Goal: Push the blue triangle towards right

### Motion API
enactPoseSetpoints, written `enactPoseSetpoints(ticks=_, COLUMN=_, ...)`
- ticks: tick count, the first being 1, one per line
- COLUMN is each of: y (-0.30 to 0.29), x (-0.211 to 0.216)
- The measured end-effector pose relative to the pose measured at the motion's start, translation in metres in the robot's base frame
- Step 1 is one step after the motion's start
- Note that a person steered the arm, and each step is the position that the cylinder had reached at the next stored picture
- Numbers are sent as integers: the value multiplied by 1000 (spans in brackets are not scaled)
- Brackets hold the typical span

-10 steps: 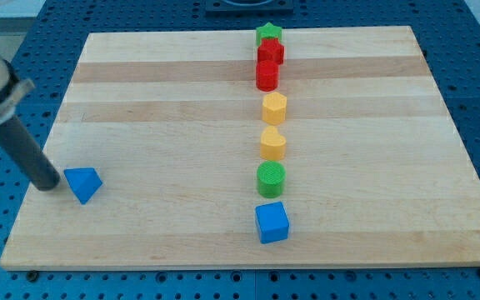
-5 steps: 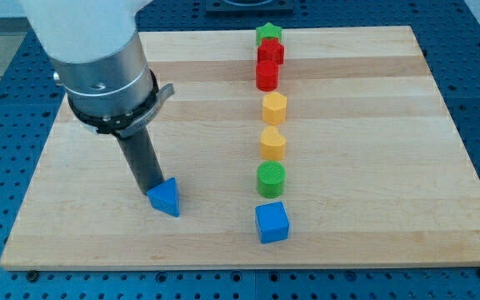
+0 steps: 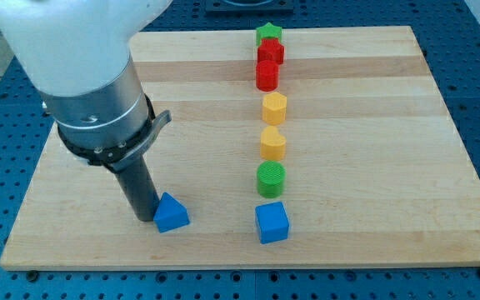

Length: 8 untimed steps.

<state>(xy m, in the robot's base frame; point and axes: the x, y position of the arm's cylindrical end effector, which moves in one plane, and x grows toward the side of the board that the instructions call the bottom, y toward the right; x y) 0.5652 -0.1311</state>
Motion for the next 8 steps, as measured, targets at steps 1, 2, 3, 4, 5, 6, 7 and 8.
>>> enactPoseSetpoints(ticks=1, y=-6, x=12)
enactPoseSetpoints(ticks=2, y=-5, x=15)
enactPoseSetpoints(ticks=3, y=-3, x=13)
enactPoseSetpoints(ticks=4, y=16, x=13)
enactPoseSetpoints(ticks=5, y=27, x=13)
enactPoseSetpoints(ticks=6, y=29, x=10)
enactPoseSetpoints(ticks=7, y=40, x=10)
enactPoseSetpoints(ticks=8, y=52, x=9)
